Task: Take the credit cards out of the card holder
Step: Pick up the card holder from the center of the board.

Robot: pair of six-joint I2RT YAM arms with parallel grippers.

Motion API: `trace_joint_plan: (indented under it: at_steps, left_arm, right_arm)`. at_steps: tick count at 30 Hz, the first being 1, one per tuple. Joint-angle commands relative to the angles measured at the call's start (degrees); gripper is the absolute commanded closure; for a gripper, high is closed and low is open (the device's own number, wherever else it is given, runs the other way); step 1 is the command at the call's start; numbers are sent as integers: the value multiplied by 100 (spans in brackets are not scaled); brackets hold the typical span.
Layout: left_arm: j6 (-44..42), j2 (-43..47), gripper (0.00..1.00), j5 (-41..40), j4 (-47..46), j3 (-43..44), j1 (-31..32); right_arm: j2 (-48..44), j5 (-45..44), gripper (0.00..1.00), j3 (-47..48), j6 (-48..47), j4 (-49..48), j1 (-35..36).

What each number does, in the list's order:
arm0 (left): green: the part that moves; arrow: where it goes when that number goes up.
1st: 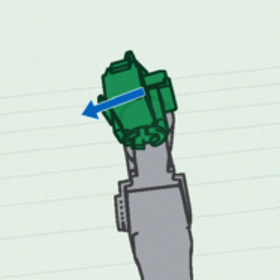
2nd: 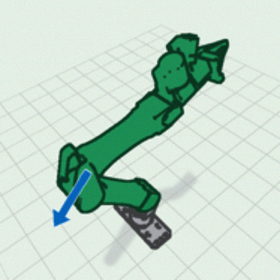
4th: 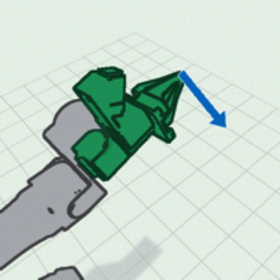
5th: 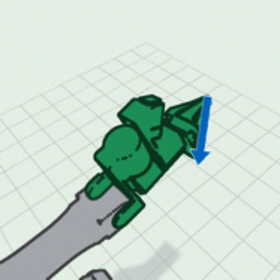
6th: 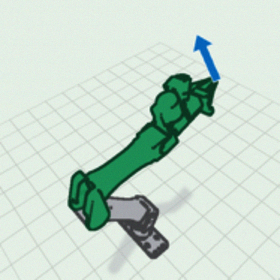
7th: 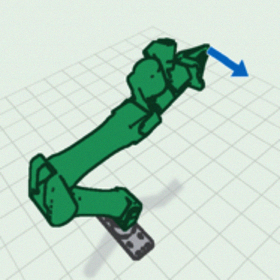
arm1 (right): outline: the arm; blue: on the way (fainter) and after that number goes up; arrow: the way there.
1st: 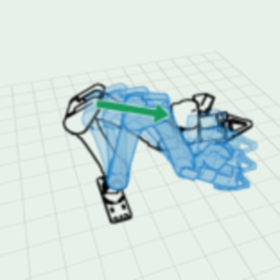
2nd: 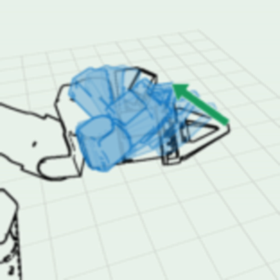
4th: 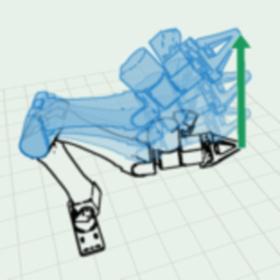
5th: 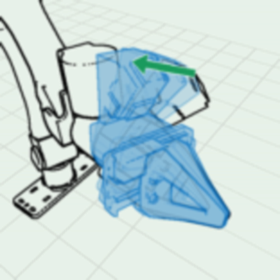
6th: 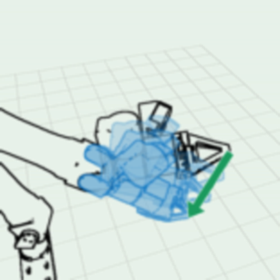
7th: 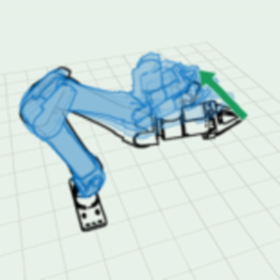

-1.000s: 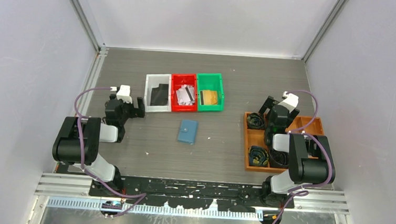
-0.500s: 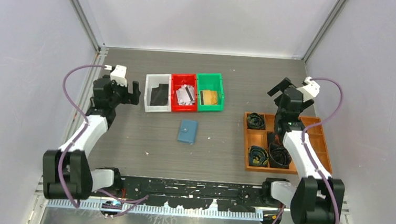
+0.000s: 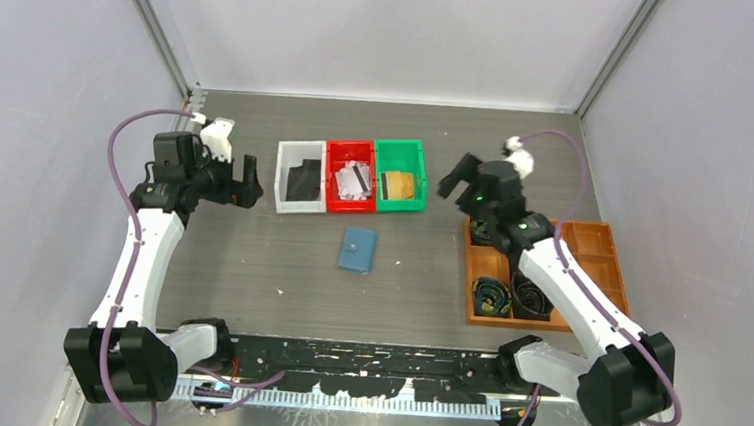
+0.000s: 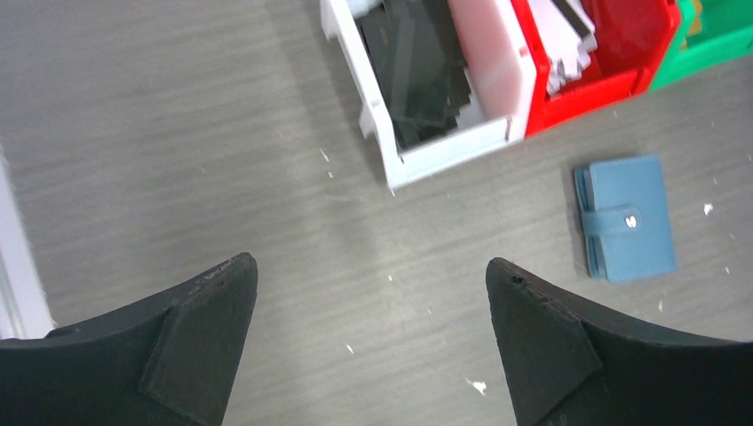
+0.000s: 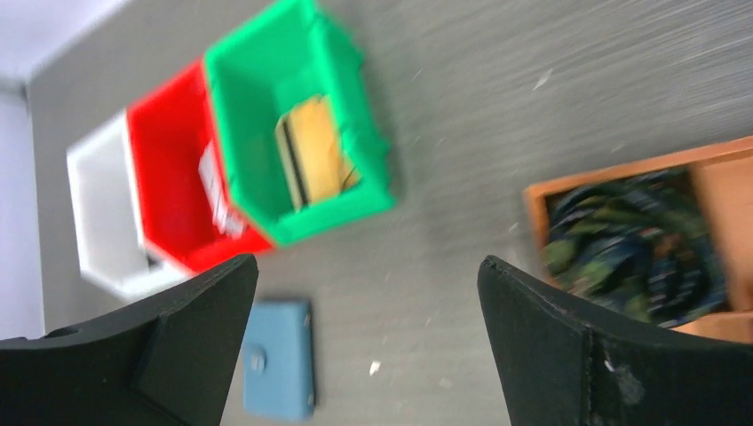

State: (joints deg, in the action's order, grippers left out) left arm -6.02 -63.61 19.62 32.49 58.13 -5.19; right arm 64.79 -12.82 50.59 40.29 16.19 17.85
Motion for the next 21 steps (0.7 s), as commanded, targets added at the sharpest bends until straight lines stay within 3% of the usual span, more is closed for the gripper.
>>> trace_joint_plan:
  at_steps: [1,7,11,21]
  left_arm:
    - [-5,185,0,399,977,115,-76]
    - [47,525,0,602,1243,-71,-78]
    - [-20,653,0,583,1444,-87,-76]
    - [-385,934,0,864,1686,-134,-74]
  right_arm:
    - [238,-602,1,337,-20,717,1228]
    - [1474,-998,0,716,184,695,2798]
    - [2460,-880,0,1229,15,644,3444]
    - [3907,-585,0,2215,-92,682,3723]
